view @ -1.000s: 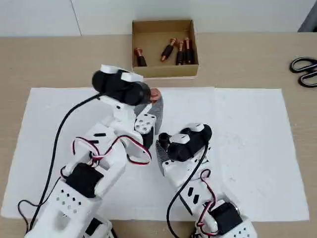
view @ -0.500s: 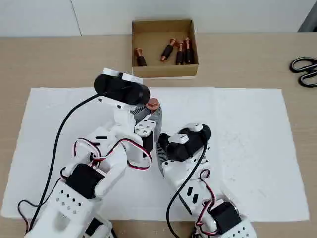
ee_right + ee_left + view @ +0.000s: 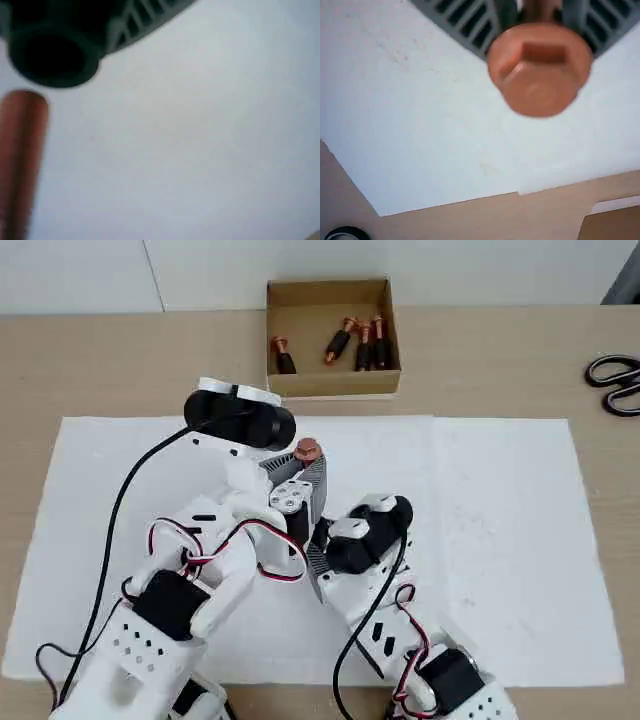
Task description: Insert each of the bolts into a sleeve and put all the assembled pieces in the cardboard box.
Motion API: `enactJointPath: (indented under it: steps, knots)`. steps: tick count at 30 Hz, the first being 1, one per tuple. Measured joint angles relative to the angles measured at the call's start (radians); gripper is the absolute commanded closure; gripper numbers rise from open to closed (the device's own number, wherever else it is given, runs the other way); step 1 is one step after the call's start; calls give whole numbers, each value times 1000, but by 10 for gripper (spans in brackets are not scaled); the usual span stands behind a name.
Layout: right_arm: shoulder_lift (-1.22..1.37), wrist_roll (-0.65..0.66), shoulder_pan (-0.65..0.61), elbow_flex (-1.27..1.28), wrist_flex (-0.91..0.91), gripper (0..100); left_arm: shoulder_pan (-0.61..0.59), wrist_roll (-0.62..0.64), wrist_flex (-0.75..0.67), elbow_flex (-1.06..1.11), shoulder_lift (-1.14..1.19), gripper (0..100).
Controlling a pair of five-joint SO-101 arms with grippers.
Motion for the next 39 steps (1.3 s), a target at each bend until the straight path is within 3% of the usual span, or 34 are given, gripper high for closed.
enactJointPath:
  steps: [16,39]
  knots:
    - [0,0,2,0,0,995,0,0,0,25,-6,995]
    - [2,0,0,2,0,995,35,6,123,31,-12,995]
